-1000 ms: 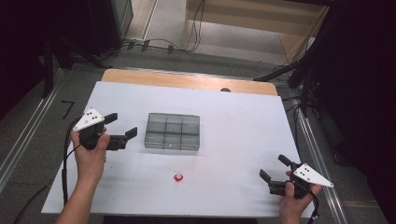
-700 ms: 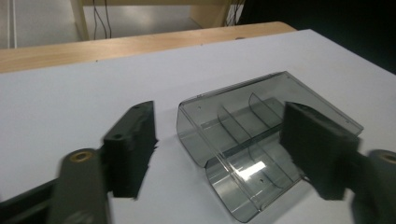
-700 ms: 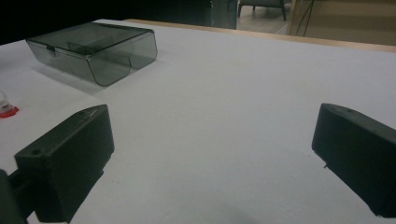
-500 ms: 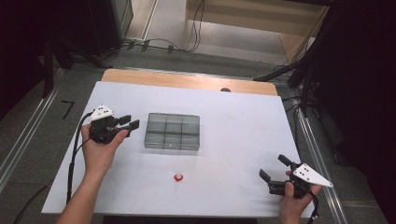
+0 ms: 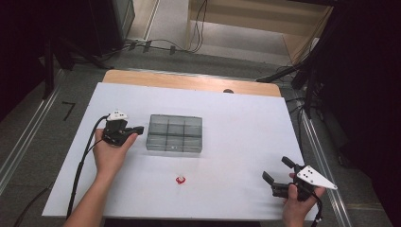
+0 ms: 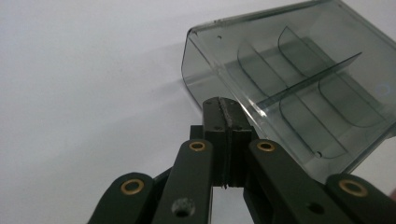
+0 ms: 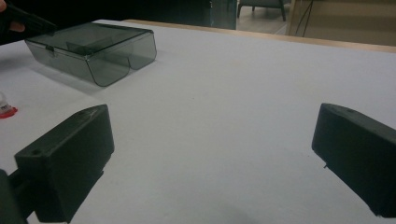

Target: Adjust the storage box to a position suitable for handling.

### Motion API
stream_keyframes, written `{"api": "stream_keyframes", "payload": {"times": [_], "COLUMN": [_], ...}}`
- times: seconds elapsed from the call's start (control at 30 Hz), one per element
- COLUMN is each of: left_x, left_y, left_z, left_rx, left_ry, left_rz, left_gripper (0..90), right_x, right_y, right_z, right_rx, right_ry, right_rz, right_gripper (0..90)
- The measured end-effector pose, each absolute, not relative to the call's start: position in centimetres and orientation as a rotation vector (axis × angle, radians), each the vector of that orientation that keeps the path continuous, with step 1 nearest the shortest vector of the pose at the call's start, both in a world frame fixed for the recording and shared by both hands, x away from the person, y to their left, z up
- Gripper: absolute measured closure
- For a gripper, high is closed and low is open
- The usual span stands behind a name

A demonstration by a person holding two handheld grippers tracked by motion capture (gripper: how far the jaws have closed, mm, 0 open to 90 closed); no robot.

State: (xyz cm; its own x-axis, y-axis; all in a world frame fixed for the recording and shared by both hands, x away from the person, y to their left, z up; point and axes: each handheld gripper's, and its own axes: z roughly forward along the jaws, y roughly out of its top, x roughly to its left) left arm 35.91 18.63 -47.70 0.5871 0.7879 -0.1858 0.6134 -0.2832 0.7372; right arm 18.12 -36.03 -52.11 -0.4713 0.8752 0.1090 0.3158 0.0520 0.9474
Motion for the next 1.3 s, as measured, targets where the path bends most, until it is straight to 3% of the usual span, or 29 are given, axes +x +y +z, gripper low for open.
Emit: {"api": "stream_keyframes", "payload": {"times": [1.3], "left_x": [35.8], "left_y": [17.0], "left_z": [-48.6], "left_rx": [2.001], "left_ry": [1.106], "left_rz": [0.242], "left_gripper": [89.5], "right_x": [18.2], "right_y": [-35.9], "right_z": [-52.1], "right_rx": [1.19], "right_ry": [1.835], "right_rz": [1.419], "right_gripper": [0.0]}}
